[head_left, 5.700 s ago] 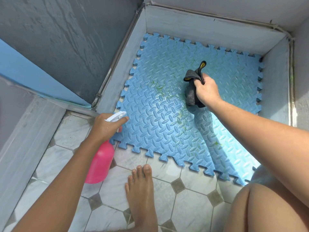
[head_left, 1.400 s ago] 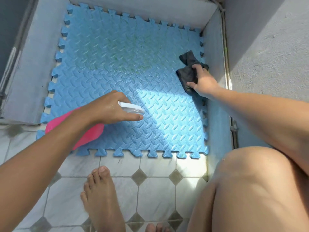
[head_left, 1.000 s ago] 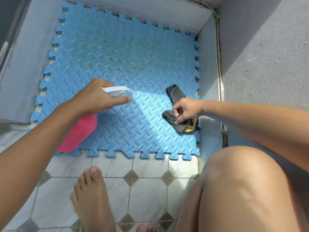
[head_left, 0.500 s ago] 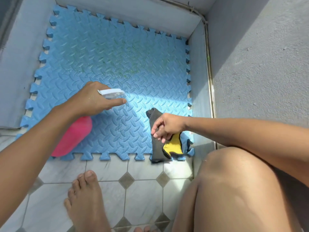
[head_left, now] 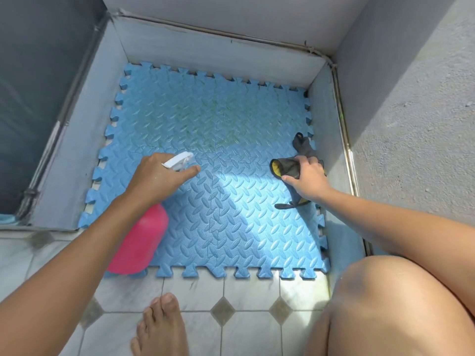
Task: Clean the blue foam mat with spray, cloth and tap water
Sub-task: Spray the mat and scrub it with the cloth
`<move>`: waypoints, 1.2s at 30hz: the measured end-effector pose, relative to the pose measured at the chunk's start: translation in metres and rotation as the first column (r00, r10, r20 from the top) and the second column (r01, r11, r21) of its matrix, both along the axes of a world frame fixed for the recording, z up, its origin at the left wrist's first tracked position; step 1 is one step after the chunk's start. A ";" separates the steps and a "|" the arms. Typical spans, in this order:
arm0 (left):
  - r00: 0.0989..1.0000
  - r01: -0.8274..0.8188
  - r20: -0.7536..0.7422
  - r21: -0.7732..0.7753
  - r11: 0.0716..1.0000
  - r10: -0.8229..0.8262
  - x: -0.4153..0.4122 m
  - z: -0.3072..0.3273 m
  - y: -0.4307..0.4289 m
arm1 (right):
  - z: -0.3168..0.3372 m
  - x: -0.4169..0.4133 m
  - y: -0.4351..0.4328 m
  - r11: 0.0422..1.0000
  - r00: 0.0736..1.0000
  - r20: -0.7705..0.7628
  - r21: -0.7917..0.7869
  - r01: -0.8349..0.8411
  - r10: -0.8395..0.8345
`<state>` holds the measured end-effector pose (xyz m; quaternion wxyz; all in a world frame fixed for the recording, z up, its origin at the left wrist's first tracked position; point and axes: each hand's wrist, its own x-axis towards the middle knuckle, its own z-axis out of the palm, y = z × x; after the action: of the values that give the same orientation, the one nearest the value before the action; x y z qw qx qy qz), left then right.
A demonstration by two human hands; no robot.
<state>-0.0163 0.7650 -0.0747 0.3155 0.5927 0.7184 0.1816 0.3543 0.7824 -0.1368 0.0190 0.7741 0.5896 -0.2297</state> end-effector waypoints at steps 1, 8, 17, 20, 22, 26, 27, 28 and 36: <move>0.999 0.030 0.012 -0.007 1.000 -0.030 0.000 -0.002 0.001 | -0.001 0.003 0.002 1.000 1.000 -0.004 0.003 -0.001 0.001; 0.996 -0.020 -0.082 0.055 0.998 0.025 -0.001 0.008 0.014 | 0.002 -0.001 0.027 0.993 0.995 -0.025 -0.067 0.100 -0.101; 0.989 0.148 -0.005 0.042 0.988 -0.148 0.027 0.010 0.071 | -0.012 -0.031 0.054 0.989 0.979 -0.139 -0.048 0.142 -0.148; 0.955 0.296 0.034 -0.023 0.955 -0.296 0.038 0.005 0.092 | -0.015 -0.027 0.063 0.981 0.974 -0.136 -0.090 0.170 -0.181; 0.955 0.295 0.055 -0.049 0.954 -0.293 0.044 0.001 0.101 | -0.017 -0.026 0.064 0.982 0.974 -0.148 -0.104 0.156 -0.170; 0.971 0.221 0.102 -0.040 0.974 -0.216 0.050 0.000 0.107 | -0.013 -0.023 0.069 0.981 0.979 -0.137 -0.147 0.128 -0.148; 0.964 0.238 0.123 -0.017 0.971 -0.234 0.051 0.001 0.108 | -0.012 -0.023 0.070 0.980 0.980 -0.134 -0.156 0.123 -0.144; 0.954 0.265 0.142 0.005 0.964 -0.263 0.050 0.002 0.110 | -0.011 -0.024 0.070 0.979 0.981 -0.130 -0.165 0.120 -0.142; 0.971 0.183 0.132 0.138 0.973 -0.202 0.060 0.014 0.124 | -0.010 -0.025 0.073 0.974 0.981 -0.127 -0.191 0.122 -0.147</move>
<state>0.0436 0.8886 -0.0608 0.3454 0.6635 0.6198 0.2373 0.3294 0.8555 -0.1468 0.0327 0.7893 0.5120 -0.3372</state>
